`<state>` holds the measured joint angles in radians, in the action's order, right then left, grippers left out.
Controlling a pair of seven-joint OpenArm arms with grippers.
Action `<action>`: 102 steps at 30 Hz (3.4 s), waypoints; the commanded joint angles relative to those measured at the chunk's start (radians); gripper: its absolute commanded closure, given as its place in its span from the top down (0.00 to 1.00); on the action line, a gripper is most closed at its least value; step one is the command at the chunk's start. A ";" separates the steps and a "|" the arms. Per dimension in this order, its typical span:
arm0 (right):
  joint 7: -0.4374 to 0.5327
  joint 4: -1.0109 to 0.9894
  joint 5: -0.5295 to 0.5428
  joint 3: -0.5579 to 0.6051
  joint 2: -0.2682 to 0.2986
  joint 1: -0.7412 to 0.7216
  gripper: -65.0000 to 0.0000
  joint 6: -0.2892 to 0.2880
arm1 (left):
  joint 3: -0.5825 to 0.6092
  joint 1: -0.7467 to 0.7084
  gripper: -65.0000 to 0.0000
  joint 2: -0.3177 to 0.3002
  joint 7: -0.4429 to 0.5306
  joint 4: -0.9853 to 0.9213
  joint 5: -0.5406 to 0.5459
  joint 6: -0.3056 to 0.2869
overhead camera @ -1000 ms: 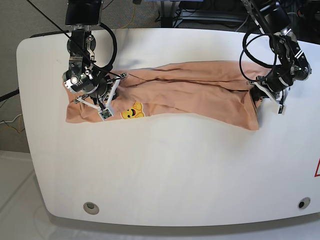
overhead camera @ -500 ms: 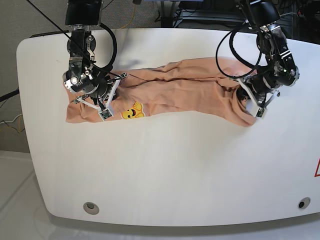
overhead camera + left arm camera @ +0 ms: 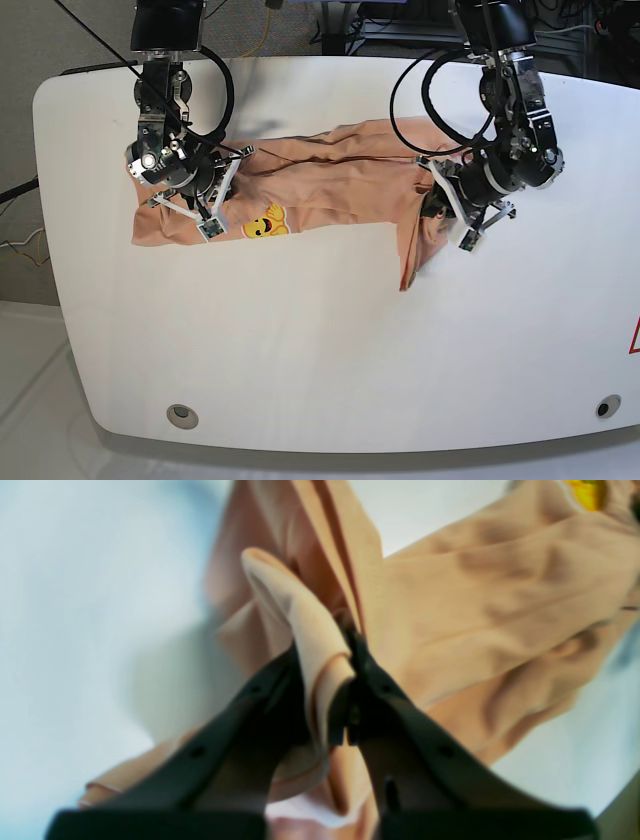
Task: Fold the T-shirt properly
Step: 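Carry the hem end with the left gripper toward the right gripper, then lower the folded hem end onto the shirt and open the left gripper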
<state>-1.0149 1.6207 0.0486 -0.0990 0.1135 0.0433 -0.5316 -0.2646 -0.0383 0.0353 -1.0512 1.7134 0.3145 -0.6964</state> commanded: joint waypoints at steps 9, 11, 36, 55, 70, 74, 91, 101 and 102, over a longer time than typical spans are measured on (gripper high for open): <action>-0.103 -0.035 -0.023 0.008 -0.007 0.027 0.00 -0.015 | 0.083 0.018 0.02 0.077 0.018 0.024 0.019 -0.002; -0.103 -0.035 -0.023 0.008 -0.007 0.025 0.00 -0.015 | 0.106 0.018 0.02 0.088 0.018 0.024 0.019 -0.002; -0.100 -0.035 -0.023 0.008 -0.007 0.020 0.00 -0.015 | 0.371 0.004 0.02 0.122 0.071 0.024 0.022 -0.002; -0.098 -0.036 -0.023 0.008 -0.007 0.020 0.00 -0.015 | 0.439 -0.027 0.02 0.119 0.180 0.021 0.018 0.099; -0.098 -0.036 -0.023 0.008 -0.007 0.020 0.00 -0.015 | 0.442 -0.056 0.79 0.076 0.277 0.026 0.022 0.103; -0.098 -0.036 -0.023 0.008 -0.007 0.020 0.00 -0.015 | 0.445 -0.054 0.77 0.077 0.276 0.026 0.031 0.102; -0.098 -0.038 -0.023 0.008 -0.007 0.020 0.00 -0.015 | 0.423 0.025 0.76 0.012 0.226 0.129 0.111 0.211; -0.098 -0.040 -0.023 0.008 -0.007 0.019 0.00 -0.015 | 0.336 0.021 0.12 -0.111 0.222 0.127 0.108 0.254; -0.098 -0.040 -0.023 0.008 -0.007 0.019 0.00 -0.015 | 0.314 0.011 0.02 -0.117 0.222 0.126 0.107 0.254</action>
<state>-1.0119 1.6154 0.0525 -0.0990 0.1112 0.0391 -0.5320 0.0731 -0.0364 -0.0734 -0.8494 1.8229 0.4103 -0.4419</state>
